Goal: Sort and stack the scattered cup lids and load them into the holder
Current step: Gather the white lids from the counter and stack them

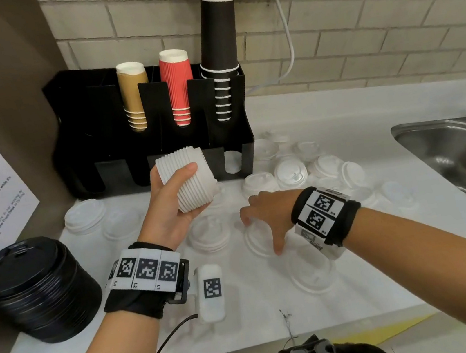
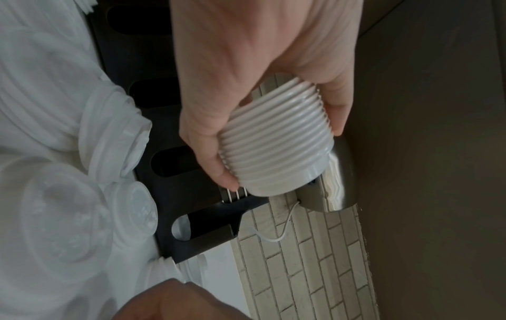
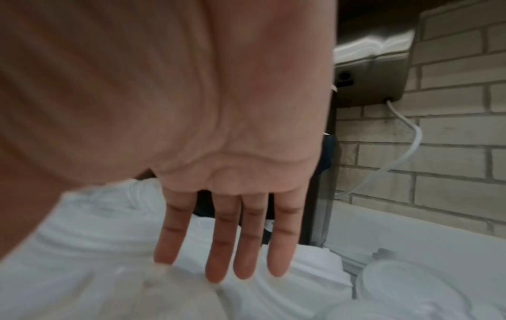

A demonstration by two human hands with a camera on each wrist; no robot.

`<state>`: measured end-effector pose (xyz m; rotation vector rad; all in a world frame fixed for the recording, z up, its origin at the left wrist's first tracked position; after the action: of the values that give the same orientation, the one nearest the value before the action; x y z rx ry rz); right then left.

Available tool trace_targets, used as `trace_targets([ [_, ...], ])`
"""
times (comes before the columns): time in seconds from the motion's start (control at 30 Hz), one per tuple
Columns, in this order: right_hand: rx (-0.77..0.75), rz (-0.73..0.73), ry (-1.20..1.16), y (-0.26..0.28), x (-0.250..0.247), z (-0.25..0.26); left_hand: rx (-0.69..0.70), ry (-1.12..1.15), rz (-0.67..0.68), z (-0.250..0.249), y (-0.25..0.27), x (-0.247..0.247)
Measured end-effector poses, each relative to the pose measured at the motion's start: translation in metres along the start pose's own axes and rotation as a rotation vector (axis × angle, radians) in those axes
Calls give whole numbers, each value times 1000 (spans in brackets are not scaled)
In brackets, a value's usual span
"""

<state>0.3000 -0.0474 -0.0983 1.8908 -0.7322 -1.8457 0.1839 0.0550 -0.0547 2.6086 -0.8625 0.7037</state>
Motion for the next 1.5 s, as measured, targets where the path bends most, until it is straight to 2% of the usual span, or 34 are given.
trace_targets([
  [0.13,-27,25,-38,-2,7,2,4,-8,8,-1,1,0],
  [0.23,-45,-65,-164,1,-3,-4,3,-16,10,-1,1,-1],
  [0.3,-61,-232,-391,10,-27,-19,-1,-39,7,0,2,-4],
  [0.4,-131,-511,-917,33,-66,-43,-32,-71,13,4,3,-4],
  [0.47,-219,-564,-1205,42,-77,-41,-58,-90,31,8,5,0],
  [0.53,-322,-556,-1292,47,-85,-26,-78,-109,49,10,6,6],
  [0.6,-383,-536,-1245,49,-90,-12,-91,-122,72,12,8,11],
  [0.8,-431,-580,-1210,53,-96,2,-91,-115,92,10,14,16],
  [1.1,-392,-693,-1200,62,-94,3,-56,-45,76,11,20,24],
  [1.27,-280,-760,-1092,72,-88,-8,-136,-113,180,22,26,37],
  [1.37,-219,-738,-1051,76,-75,-11,-219,-144,214,37,32,39],
  [1.5,-149,-693,-840,81,-56,-10,-341,-268,207,64,46,36],
])
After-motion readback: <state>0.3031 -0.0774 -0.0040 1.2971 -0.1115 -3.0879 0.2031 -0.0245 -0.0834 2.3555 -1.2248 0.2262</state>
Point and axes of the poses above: each hand's wrist, its own y-axis away from the middle knuckle, its own x-axis out of the palm, z = x × y, the point moved 10 cm from there along -y, towards the middle knuckle
